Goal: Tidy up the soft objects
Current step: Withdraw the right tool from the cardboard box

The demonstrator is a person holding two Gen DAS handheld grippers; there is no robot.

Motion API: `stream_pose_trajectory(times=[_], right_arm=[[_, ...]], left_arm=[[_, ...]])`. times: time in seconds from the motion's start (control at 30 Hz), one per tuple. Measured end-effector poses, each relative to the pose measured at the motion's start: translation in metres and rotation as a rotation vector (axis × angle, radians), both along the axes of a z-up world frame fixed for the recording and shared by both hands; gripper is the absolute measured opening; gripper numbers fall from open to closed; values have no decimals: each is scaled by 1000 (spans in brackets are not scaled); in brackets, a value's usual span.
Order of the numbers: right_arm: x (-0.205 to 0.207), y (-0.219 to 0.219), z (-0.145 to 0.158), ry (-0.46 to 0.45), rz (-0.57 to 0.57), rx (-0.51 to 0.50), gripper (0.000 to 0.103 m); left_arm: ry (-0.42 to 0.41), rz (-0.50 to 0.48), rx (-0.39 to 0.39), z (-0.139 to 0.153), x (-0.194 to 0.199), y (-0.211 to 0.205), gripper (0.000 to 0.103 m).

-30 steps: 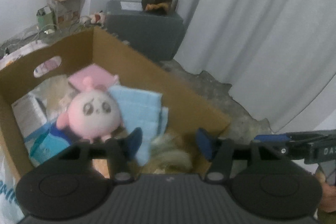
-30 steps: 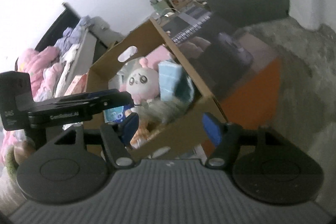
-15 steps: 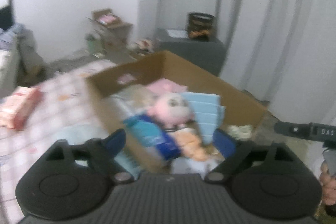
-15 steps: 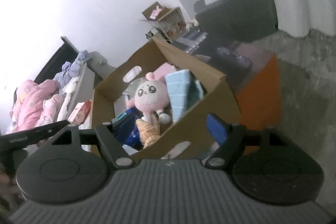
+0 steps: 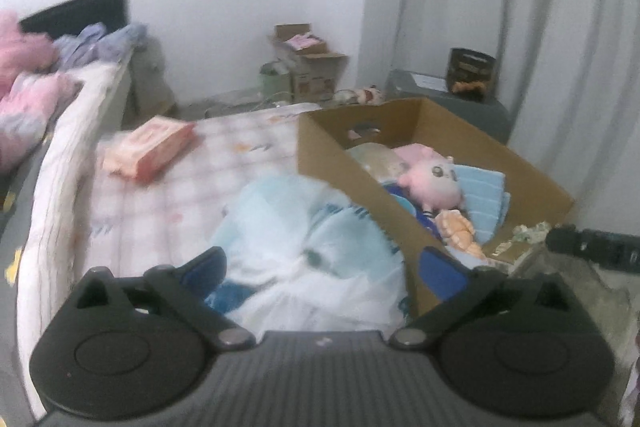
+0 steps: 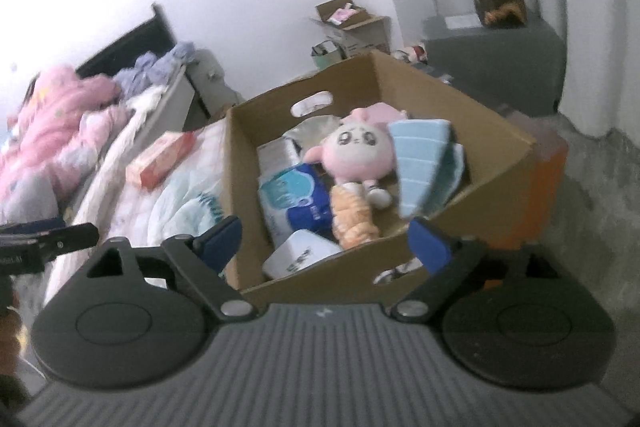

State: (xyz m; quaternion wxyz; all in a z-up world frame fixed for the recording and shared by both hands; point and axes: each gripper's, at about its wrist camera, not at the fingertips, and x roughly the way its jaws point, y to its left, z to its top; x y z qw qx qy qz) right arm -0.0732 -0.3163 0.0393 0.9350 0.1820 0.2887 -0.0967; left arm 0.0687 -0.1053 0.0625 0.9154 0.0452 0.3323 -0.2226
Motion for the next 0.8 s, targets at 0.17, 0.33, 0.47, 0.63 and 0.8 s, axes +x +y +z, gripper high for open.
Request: stream_pose_trajectory(times=[0.17,0.33,0.47,0.63,0.8], right_arm=[[8,35,11,2,60,-58,102],[13,57,21,7,94,-103,102],[18,67,24,30,106,-130,102],[22,69,26,41,107,-146,102],[21,70,27,57,109,-159,102]], left_arm=[[35,100,6,-2,-2,18,103],[-11,177,15,0,-10,30,103],[-7,219,40,-1,-9,34,103],[27,215,28,-4,-7,34,103],[48,227,14,-6,-8,31,103]])
